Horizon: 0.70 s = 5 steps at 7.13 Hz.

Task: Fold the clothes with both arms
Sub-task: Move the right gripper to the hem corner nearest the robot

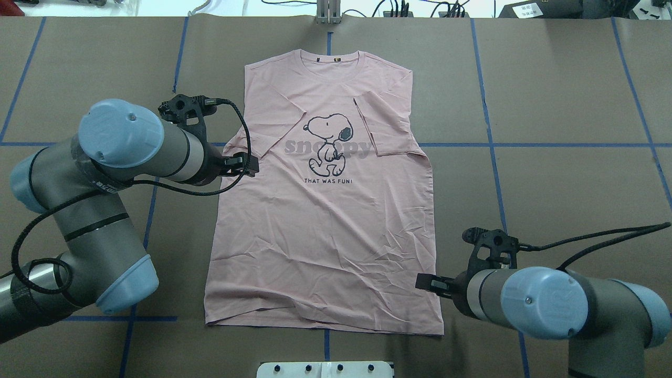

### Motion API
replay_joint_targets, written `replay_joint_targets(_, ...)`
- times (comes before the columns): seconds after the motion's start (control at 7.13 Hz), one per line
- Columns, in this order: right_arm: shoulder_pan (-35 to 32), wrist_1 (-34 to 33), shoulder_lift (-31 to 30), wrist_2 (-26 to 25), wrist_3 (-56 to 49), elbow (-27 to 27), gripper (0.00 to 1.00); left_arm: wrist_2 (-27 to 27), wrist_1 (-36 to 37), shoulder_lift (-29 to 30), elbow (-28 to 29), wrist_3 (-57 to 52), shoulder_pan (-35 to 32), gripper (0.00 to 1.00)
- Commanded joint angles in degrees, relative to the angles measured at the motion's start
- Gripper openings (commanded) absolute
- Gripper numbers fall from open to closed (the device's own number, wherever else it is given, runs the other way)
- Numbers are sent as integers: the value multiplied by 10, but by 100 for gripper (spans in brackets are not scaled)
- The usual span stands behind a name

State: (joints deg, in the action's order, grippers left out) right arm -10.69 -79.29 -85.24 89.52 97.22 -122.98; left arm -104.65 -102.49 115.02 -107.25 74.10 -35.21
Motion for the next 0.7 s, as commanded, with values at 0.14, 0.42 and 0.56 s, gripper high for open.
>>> replay_joint_targets(0.14, 45, -10, 22, -22, 13, 37, 100, 0, 0, -1, -2, 0, 1, 100)
replay_joint_targets(0.42, 45, -12, 22, -22, 12, 40, 100, -1, 0, -1, -2, 0, 1, 100)
replay_joint_targets(0.56, 45, -12, 21, -22, 11, 39, 99, -2, 0, -1, -2, 0, 1, 100)
